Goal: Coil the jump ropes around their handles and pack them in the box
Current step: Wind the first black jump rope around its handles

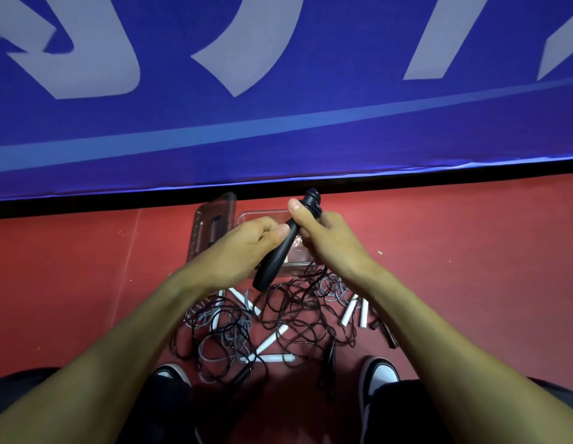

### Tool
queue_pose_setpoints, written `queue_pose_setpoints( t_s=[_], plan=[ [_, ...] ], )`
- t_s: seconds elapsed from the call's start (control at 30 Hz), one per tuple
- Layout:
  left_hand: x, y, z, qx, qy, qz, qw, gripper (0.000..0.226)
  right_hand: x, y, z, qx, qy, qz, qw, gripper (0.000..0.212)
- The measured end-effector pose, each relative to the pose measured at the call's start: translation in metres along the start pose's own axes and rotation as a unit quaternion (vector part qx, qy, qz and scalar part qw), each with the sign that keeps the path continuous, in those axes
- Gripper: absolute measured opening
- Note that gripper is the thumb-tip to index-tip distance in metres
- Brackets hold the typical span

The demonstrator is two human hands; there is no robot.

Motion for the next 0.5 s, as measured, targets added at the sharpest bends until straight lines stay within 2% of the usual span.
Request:
queue_pose_setpoints(
  t_s=[0.1, 0.2, 0.3, 0.43, 0.5],
  plan=[
    [-0.005, -0.001, 0.004, -0.006, -0.024, -0.001, 1.000, 0.036, 0.000, 0.002, 0.004, -0.019, 0.050, 0.012, 0.998, 0.058],
    [-0.018, 0.003, -0.002, 0.007, -0.089, -0.059, 0.994, 0.033, 0.001, 0.004, 0.000, -0.005, 0.123, 0.018, 0.992, 0.068],
    [-0.024, 0.006, -0.007, 0.015, -0.132, -0.092, 0.987, 0.037, 0.003, 0.004, 0.004, -0.014, 0.178, 0.000, 0.984, 0.062],
    [-0.011, 0.002, -0.002, -0.003, -0.073, -0.043, 0.996, 0.023, 0.002, 0.001, 0.010, -0.027, 0.161, -0.013, 0.986, 0.057],
    [-0.004, 0.003, -0.002, -0.007, -0.095, -0.037, 0.995, 0.022, 0.002, 0.002, 0.004, -0.006, 0.148, -0.016, 0.989, 0.057]
  ],
)
Point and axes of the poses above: each hand's wrist, its own y-axis away from the middle knuckle, its own x-axis out of the palm, z = x × y, the point moved 10 cm from there along -y, towards the middle knuckle, and after that the axes turned 7 degrees about z, right-handed, at the moved point
